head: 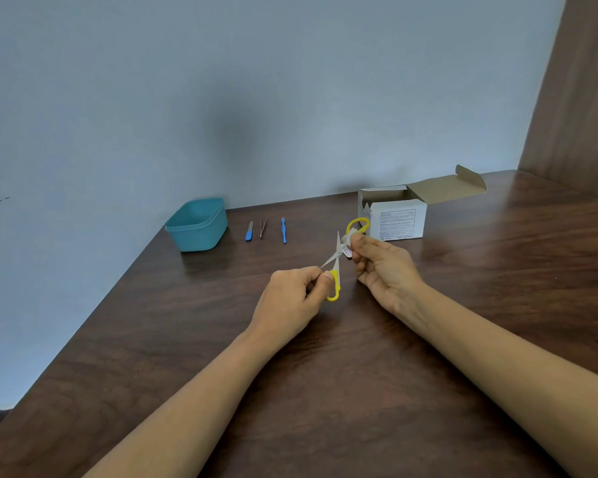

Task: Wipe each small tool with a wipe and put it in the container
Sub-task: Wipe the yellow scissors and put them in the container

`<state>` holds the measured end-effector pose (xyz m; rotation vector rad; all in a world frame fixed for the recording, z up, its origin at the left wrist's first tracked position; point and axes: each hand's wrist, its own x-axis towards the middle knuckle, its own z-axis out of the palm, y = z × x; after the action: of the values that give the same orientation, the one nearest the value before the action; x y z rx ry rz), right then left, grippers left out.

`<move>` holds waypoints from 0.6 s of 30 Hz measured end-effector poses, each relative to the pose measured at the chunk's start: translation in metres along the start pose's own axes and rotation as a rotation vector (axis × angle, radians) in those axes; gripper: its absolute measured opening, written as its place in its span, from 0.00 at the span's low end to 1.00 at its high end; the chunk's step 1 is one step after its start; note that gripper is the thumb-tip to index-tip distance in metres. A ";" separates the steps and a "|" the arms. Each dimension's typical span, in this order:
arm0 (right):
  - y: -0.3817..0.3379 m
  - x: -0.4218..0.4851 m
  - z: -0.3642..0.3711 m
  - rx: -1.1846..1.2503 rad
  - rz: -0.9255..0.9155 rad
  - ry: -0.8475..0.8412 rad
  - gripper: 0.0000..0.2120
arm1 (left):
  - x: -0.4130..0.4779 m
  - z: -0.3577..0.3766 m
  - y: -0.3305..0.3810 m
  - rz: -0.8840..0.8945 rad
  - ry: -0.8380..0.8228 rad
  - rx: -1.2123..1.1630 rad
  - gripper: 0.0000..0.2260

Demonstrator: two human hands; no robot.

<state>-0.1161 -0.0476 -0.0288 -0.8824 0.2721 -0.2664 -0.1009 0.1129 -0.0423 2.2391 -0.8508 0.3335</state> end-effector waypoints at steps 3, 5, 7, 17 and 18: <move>-0.003 0.000 0.000 0.067 -0.012 -0.011 0.04 | 0.000 0.001 0.000 -0.001 0.000 -0.004 0.19; -0.004 0.002 0.000 0.091 -0.011 -0.028 0.05 | 0.000 0.001 0.001 -0.007 -0.003 -0.008 0.19; -0.005 0.003 -0.001 0.095 -0.005 -0.056 0.06 | 0.001 0.001 0.001 -0.004 0.006 -0.013 0.20; -0.003 0.002 0.002 0.174 -0.141 -0.122 0.07 | 0.002 -0.003 0.000 0.011 0.061 0.020 0.21; -0.003 0.003 0.001 0.175 -0.154 -0.124 0.07 | 0.002 -0.004 -0.001 0.011 0.067 0.025 0.20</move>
<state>-0.1133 -0.0495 -0.0257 -0.7439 0.0640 -0.3717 -0.0988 0.1146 -0.0390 2.2340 -0.8287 0.4238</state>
